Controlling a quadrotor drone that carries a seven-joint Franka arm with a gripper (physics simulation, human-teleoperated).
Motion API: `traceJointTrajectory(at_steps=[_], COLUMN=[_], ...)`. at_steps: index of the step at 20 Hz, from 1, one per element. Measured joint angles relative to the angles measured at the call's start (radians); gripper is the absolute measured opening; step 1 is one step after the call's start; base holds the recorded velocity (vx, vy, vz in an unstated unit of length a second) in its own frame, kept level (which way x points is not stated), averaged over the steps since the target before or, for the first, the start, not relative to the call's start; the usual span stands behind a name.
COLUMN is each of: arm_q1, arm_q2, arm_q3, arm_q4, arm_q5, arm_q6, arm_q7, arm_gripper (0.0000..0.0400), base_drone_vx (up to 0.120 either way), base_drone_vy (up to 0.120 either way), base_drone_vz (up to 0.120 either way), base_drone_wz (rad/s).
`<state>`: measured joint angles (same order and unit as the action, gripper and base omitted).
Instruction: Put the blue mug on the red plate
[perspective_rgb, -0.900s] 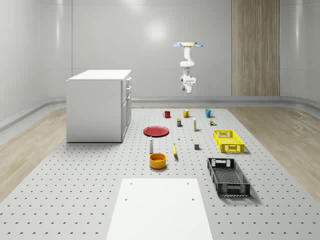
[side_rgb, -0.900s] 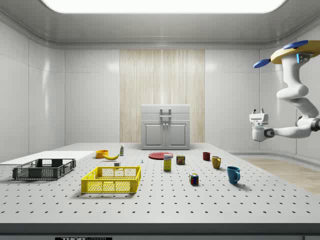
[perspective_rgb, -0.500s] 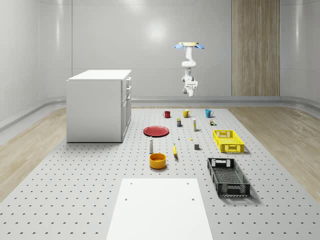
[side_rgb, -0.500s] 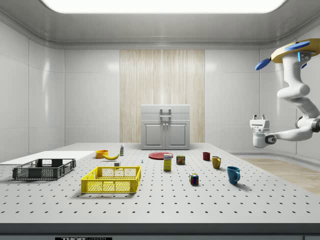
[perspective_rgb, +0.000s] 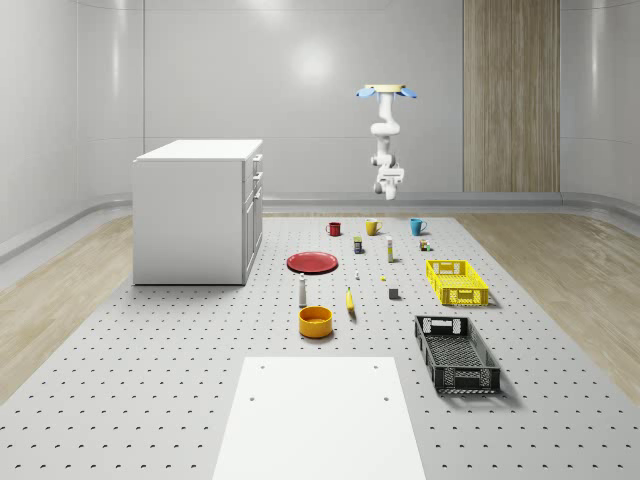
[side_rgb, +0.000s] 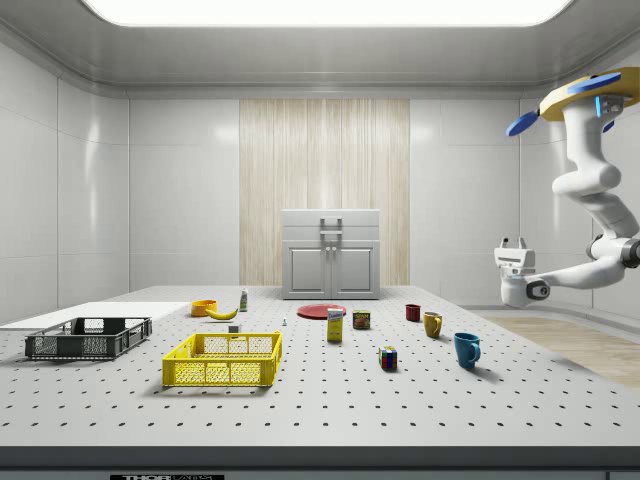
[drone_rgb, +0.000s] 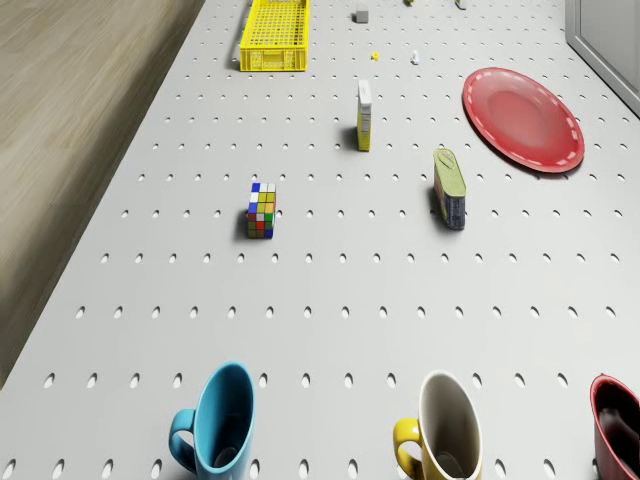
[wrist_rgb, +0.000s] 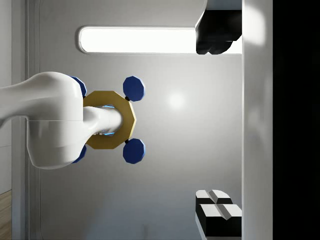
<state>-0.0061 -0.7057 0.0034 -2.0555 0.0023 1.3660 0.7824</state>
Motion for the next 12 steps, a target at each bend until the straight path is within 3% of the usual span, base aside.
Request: traceJointTrajectory(at_steps=[12], arm_q1=[-0.002], arm_q2=[0.002], arm_q3=[0.001], arm_q4=[0.012], arm_q5=[0.000], arm_q6=[-0.002], arm_q7=[-0.001], arm_gripper=[0.0400], base_drone_vx=[0.120], base_drone_vy=[0.120], base_drone_vz=[0.000], base_drone_wz=[0.000])
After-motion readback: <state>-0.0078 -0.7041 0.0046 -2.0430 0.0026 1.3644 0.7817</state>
